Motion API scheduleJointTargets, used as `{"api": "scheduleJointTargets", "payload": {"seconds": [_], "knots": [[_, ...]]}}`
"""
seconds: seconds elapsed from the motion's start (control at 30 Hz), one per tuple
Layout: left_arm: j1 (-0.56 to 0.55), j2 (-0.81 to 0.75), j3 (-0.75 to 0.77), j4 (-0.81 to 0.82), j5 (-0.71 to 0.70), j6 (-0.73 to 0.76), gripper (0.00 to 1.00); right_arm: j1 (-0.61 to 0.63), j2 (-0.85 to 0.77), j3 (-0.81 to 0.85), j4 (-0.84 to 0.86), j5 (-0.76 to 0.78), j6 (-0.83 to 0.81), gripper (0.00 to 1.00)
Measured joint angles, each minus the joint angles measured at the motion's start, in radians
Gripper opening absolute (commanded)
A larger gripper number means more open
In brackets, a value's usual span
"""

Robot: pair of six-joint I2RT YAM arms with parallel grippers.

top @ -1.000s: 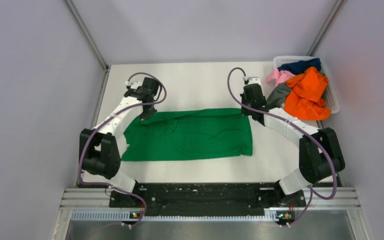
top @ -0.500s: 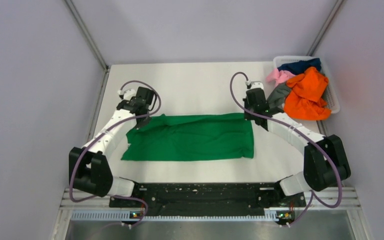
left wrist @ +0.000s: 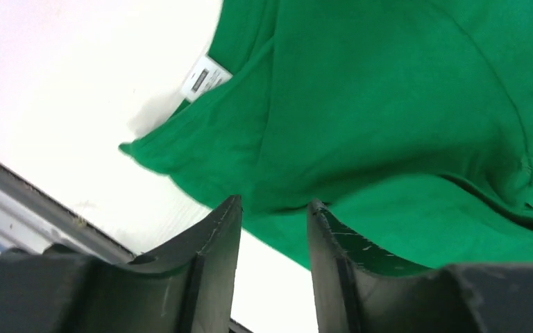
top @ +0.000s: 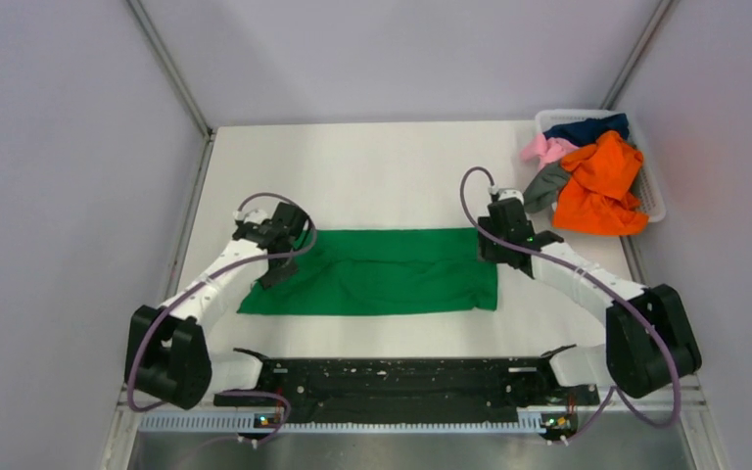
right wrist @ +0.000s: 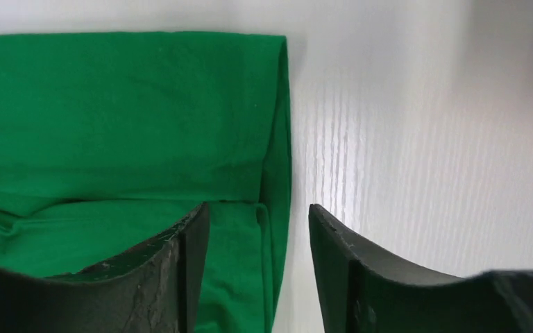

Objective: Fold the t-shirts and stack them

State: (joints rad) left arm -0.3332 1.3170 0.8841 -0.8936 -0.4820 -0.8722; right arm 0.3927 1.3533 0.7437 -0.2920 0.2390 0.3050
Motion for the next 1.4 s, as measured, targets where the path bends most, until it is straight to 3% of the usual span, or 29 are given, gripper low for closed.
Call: {"api": "scheduleJointTargets", "payload": {"seconds": [0.1,0.23,0.33,0.43,0.63,0.83,1.1,1.27,1.4], "knots": [[-0.017,-0.100,-0.002,-0.064,-0.013,-0.037,0.69,0.000,-0.082,-0.011,-0.058,0.007,0.002,0.96],[-0.044,-0.276,-0.006,-0.066,0.004,-0.038,0.97,0.000,-0.190,-0.011,-0.071,-0.002,0.003,0.99],[-0.046,-0.359,-0.046,0.018,0.050,-0.013,0.99,0.000,-0.225,-0.016,-0.022,-0.043,0.011,0.99],[-0.047,-0.336,-0.084,0.130,0.122,0.012,0.99,0.000,-0.205,-0.032,0.055,-0.130,0.028,0.99],[-0.021,-0.077,-0.089,0.304,0.223,0.003,0.99,0.000,0.006,-0.037,0.227,-0.326,0.068,0.99],[0.107,0.181,-0.073,0.460,0.357,-0.025,0.99,0.000,0.153,-0.029,0.277,-0.426,0.085,0.99],[0.136,0.578,0.391,0.444,0.408,-0.049,0.98,0.087,0.005,-0.156,0.230,-0.412,0.092,0.99],[0.127,0.865,0.799,0.462,0.520,-0.074,0.99,0.233,-0.122,-0.236,0.161,-0.423,0.112,0.99],[0.094,1.118,1.164,0.521,0.624,-0.098,0.99,0.378,-0.134,-0.247,0.163,-0.463,0.126,0.99]]}}
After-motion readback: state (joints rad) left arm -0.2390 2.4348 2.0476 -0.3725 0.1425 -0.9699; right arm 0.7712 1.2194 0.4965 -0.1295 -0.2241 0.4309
